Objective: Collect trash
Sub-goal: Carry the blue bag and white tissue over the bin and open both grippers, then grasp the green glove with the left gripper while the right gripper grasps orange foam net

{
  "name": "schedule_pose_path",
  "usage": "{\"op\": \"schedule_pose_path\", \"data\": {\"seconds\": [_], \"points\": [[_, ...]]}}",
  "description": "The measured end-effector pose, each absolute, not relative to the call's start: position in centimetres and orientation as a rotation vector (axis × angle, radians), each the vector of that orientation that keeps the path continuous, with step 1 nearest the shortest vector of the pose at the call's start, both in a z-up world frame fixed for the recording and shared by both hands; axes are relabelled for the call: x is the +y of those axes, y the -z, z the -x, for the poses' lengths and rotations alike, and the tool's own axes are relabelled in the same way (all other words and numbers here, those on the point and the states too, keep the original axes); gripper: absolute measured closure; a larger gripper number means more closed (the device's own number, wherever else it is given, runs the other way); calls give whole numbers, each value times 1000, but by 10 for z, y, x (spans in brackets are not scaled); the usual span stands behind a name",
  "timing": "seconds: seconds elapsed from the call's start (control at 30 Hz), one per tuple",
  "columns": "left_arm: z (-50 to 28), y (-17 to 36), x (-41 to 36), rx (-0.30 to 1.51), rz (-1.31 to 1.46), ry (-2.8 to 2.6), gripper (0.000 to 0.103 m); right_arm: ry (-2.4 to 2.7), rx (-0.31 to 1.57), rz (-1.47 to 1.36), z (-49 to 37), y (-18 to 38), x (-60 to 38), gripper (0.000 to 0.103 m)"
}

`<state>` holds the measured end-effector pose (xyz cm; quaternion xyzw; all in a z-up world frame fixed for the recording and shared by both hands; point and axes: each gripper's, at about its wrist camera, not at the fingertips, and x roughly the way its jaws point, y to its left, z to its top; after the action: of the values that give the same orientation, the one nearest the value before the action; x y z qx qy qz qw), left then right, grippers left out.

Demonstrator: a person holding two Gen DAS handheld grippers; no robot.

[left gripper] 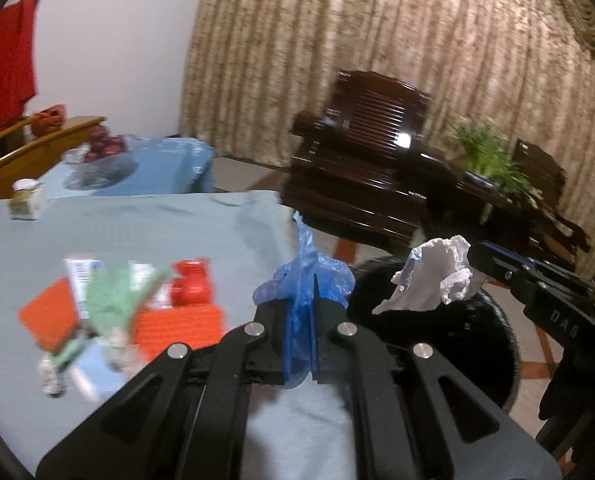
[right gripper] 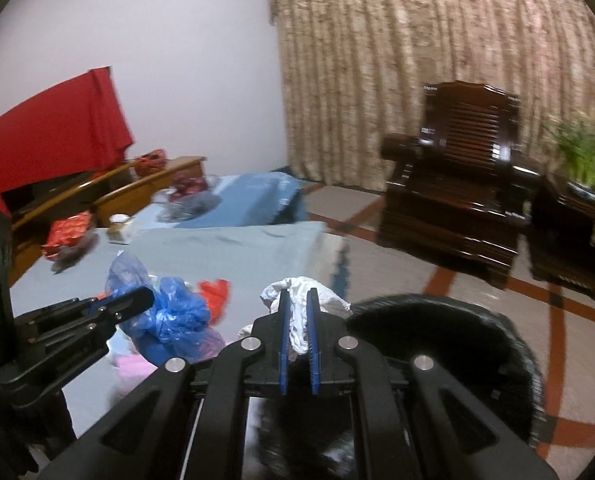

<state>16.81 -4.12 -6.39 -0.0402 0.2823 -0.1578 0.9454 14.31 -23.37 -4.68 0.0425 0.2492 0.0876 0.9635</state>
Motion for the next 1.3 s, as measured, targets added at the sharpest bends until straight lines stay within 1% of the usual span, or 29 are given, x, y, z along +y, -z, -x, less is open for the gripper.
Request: {"op": "schedule_pose_path", "data": {"seconds": [0.27,0.47,0.5,0.57,0.63,0.67,0.7,0.73,0.77,0.8,0.83,0.87,0.9,0.93,1.03,1.3], "points": [[-180,87,-116,628,59,458,97,-25,551,-113,-124,71,-297,95],[-192,109,-161,684,31,518,97,43,593,-148,-117,88,-323,95],[-195,114,-166,702,29,531,95,52,602,-153,-116,92,-327,91],[-197,118,-169,719,37,539,87,70,619,-157,-115,98,-332,86],[-199,121,-169,730,49,547,62,80,627,-154,-114,102,-334,80],[-199,121,-168,727,51,546,59,84,629,-154,-113,103,-334,78],[-199,121,-165,722,52,546,55,88,632,-156,-113,104,-335,72],[-197,120,-161,720,50,544,50,90,632,-159,-112,104,-335,64],[-197,119,-158,718,47,538,46,92,632,-161,-113,104,-335,59],[-196,117,-152,713,46,526,38,97,628,-161,-113,102,-334,47],[-195,115,-144,702,47,514,33,103,622,-161,-112,101,-333,32],[-193,113,-135,689,46,496,30,110,611,-161,-111,100,-332,26],[-192,109,-125,675,42,468,25,114,602,-163,-110,99,-330,16],[-189,106,-115,662,41,448,20,114,596,-166,-111,97,-327,10],[-183,98,-81,618,26,374,14,81,582,-175,-115,92,-315,7],[-159,83,25,572,29,113,13,-90,570,-139,-135,86,-240,6]]}}
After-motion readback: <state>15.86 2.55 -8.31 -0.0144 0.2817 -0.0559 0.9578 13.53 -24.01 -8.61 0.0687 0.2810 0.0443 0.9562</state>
